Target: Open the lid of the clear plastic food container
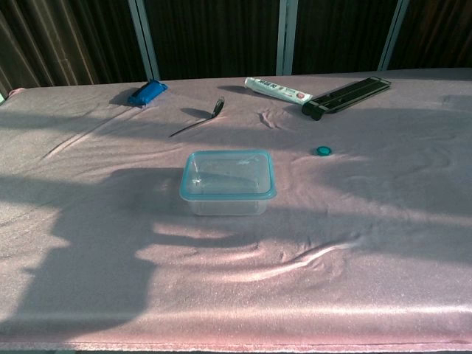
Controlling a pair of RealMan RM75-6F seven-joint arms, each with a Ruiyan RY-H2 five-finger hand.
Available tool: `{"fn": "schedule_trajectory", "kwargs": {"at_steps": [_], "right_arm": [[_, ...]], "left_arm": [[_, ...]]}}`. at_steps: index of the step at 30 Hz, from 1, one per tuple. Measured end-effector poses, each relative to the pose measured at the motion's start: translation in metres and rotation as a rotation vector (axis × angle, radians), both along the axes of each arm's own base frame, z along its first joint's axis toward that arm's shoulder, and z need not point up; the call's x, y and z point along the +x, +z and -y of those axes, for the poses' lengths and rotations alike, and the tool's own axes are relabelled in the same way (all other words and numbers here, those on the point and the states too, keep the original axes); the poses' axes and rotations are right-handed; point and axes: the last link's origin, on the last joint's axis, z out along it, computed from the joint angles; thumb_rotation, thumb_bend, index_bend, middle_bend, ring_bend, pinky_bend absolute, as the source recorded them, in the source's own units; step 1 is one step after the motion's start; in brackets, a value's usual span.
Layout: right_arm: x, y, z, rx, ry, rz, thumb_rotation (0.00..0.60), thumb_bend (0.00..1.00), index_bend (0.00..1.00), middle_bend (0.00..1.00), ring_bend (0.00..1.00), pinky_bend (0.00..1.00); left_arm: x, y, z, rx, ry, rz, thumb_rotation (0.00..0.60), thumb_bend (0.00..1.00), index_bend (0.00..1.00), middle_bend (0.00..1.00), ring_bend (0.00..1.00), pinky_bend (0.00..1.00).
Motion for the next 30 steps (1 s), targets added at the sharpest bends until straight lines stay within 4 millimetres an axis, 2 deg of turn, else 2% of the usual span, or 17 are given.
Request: {"fn": "schedule_trajectory", "kwargs": {"at_steps": [6, 11, 18, 26, 30], "right_arm": [[-0.001, 0.004, -0.003, -0.009, -0.005, 0.002, 0.6, 0.14, 0.0, 0.0, 0.0, 0.0], [0.0, 0.006, -0.006, -0.011, 0.007, 0.006, 0.6, 0.14, 0.0, 0.0, 0.0, 0.0], [0.001, 0.005, -0.008, 0.005, 0.017, 0.018, 0.6, 0.14, 0.0, 0.0, 0.0, 0.0], [0.0, 0.007, -0.006, 0.003, 0.017, 0.031, 0.6, 0.14, 0.0, 0.0, 0.0, 0.0], [-0.001, 0.008, -0.005, 0.0, 0.012, 0.033, 0.6, 0.14, 0.0, 0.0, 0.0, 0.0]], "left_arm": [[0.005, -0.008, -0.004, -0.02, -0.04, 0.038, 0.6, 0.32, 0.0, 0.0, 0.0, 0.0], [0.027, -0.028, -0.018, -0.076, -0.169, 0.093, 0.6, 0.3, 0.0, 0.0, 0.0, 0.0], [0.068, -0.068, -0.054, -0.214, -0.298, 0.105, 0.6, 0.27, 0.0, 0.0, 0.0, 0.0], [0.116, -0.121, -0.106, -0.377, -0.274, 0.114, 0.6, 0.26, 0.0, 0.0, 0.0, 0.0], [0.138, -0.144, -0.123, -0.42, -0.254, 0.163, 0.6, 0.26, 0.0, 0.0, 0.0, 0.0]]}}
